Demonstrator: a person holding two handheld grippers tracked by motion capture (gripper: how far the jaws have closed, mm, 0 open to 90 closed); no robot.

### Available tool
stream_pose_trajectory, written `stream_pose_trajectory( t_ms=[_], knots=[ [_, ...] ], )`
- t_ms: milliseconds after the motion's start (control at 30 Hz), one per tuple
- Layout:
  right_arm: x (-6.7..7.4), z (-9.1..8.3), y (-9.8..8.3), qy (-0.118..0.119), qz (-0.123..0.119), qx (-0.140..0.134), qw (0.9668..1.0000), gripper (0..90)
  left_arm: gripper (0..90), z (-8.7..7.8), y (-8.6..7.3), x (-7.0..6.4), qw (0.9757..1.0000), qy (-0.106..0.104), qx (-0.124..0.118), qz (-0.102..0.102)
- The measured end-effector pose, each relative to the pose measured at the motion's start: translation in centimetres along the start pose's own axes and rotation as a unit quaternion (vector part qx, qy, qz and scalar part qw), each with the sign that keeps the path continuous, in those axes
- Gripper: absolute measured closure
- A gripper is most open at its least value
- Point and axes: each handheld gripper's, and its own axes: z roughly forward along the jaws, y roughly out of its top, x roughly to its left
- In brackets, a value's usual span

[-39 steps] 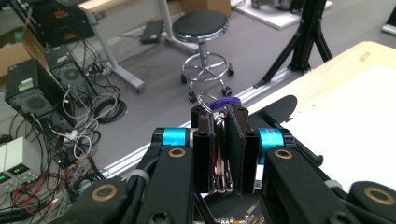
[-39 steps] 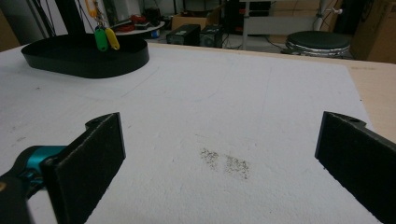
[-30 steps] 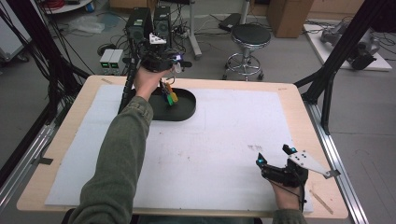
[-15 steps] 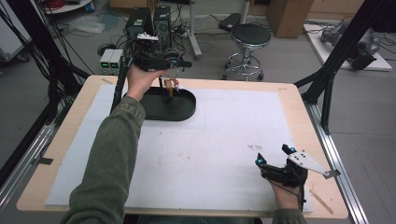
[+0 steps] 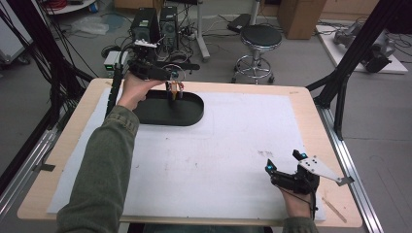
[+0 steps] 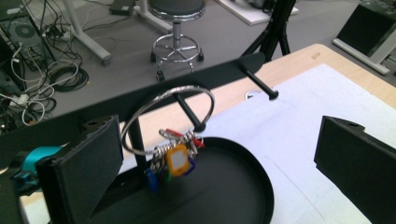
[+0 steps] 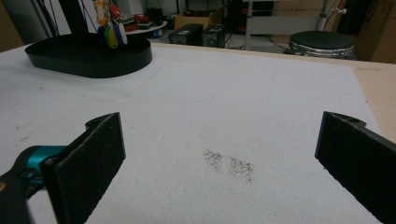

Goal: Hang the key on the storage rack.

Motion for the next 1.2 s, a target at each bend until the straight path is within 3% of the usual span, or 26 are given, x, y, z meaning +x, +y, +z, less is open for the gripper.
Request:
stream_pose_trajectory(
  t_ms=[267, 467, 733, 900, 1200],
  knots=[
    [0.1, 0.2, 0.0, 0.002, -0.001, 0.003, 1.0000, 0.5, 1.6, -1.0, -1.9, -0.1, 0.9996, -0.023, 0.012, 0.010],
    [0.4, 0.4, 0.1, 0.006, -0.008, 0.008, 0.9999, 0.5, 1.6, -1.2, -3.4, 0.4, 0.9996, -0.018, 0.024, 0.004],
    [0.5, 0.7, 0.1, 0.008, -0.011, 0.013, 0.9998, 0.5, 1.6, -2.4, -5.3, 0.9, 1.0000, -0.006, 0.000, 0.000],
    [0.5, 0.8, 0.1, 0.008, -0.012, 0.016, 0.9998, 0.5, 1.6, -3.3, -6.3, 1.0, 1.0000, 0.001, 0.000, 0.004],
    [0.5, 0.8, 0.1, 0.008, -0.012, 0.016, 0.9998, 0.5, 1.6, -4.5, -7.7, 1.7, 0.9999, -0.010, -0.011, -0.007]
  ],
)
